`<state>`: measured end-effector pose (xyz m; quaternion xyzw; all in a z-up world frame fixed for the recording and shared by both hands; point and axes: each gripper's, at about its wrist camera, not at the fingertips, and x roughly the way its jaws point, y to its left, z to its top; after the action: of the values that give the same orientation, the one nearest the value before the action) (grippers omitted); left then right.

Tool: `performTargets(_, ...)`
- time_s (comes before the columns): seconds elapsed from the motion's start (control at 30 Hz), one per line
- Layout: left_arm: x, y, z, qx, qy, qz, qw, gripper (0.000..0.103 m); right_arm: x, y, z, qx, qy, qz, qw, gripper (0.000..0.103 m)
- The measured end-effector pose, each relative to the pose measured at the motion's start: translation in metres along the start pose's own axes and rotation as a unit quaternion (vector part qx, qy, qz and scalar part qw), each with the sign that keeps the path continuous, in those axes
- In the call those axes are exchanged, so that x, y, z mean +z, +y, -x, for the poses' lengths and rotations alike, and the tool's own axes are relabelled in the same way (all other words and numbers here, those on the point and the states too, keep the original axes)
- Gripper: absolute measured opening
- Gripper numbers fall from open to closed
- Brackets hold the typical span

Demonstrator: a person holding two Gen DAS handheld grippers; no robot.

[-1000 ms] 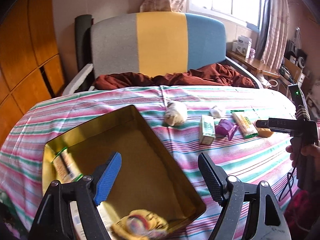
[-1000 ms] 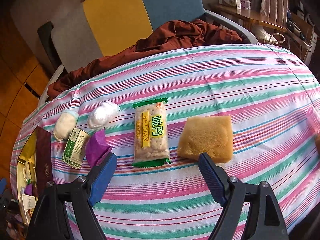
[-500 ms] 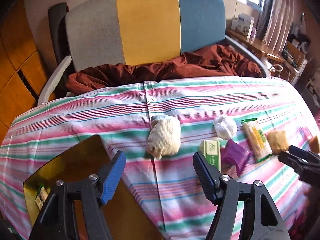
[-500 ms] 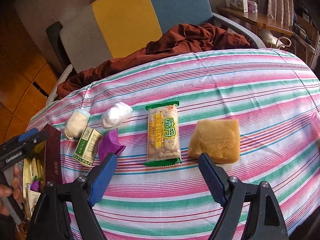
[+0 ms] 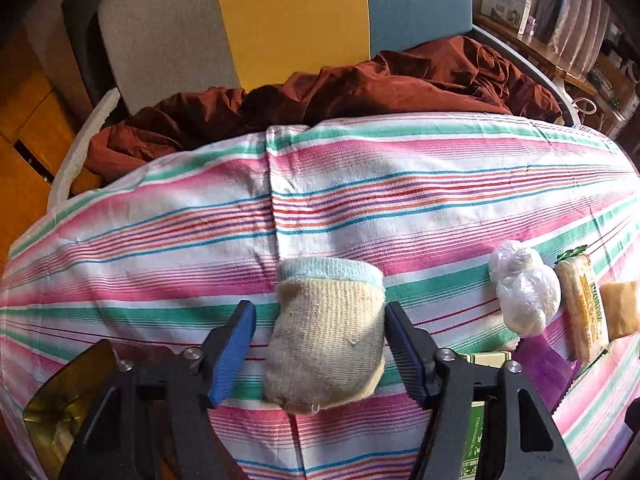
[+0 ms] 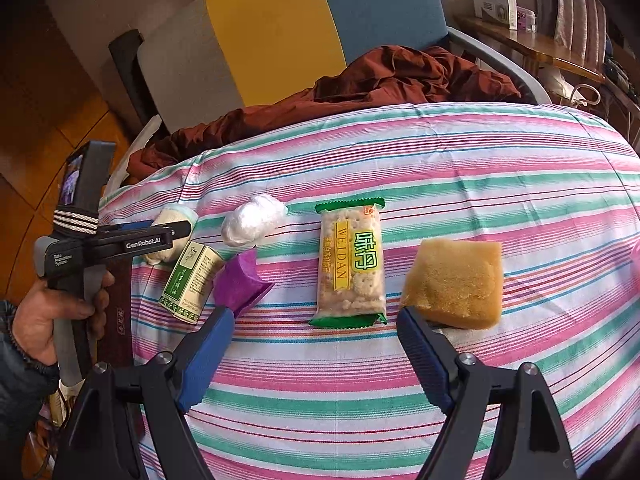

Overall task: Organize objects
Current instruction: 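Grasp the beige knitted sock with left while right grasps the green box, then carry the beige sock into the gold tray with the left tool and release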

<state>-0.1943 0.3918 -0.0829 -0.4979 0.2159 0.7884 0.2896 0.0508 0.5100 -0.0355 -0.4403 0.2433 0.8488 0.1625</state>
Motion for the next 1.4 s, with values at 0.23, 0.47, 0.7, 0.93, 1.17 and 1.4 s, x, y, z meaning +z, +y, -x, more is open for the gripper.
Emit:
performTargets(0.23, -0.016, 0.007, 0.03, -0.022, -0.041, 0.021, 0.9987, 0.051, -0.002, 0.007, -0.003, 0.004, 0.003, 0.022, 1.0, 0.085)
performTargets(0.47, -0.059, 0.035, 0.099, -0.063, -0.091, 0.052, 0.9925, 0.052, -0.013, 0.047, -0.01, 0.04, 0.017, 0.123, 0.991, 0.085)
performTargets(0.7, -0.116, 0.069, 0.157, -0.085, -0.131, 0.073, 0.985, 0.052, -0.02, 0.111, -0.035, 0.042, 0.052, 0.273, 0.96, 0.085)
performTargets(0.93, -0.172, 0.112, 0.191, -0.091, -0.149, 0.111, 0.9784, 0.052, 0.004, 0.152, -0.079, 0.018, 0.107, 0.407, 0.907, 0.085)
performTargets(1.17, -0.216, 0.159, 0.191, -0.068, -0.14, 0.177, 0.9717, 0.052, 0.014, 0.172, -0.118, -0.021, 0.16, 0.48, 0.862, 0.085)
performTargets(1.4, -0.237, 0.174, 0.183, -0.058, -0.135, 0.213, 0.9659, 0.052, 0.008, 0.163, -0.122, 0.0, 0.157, 0.432, 0.888, 0.08)
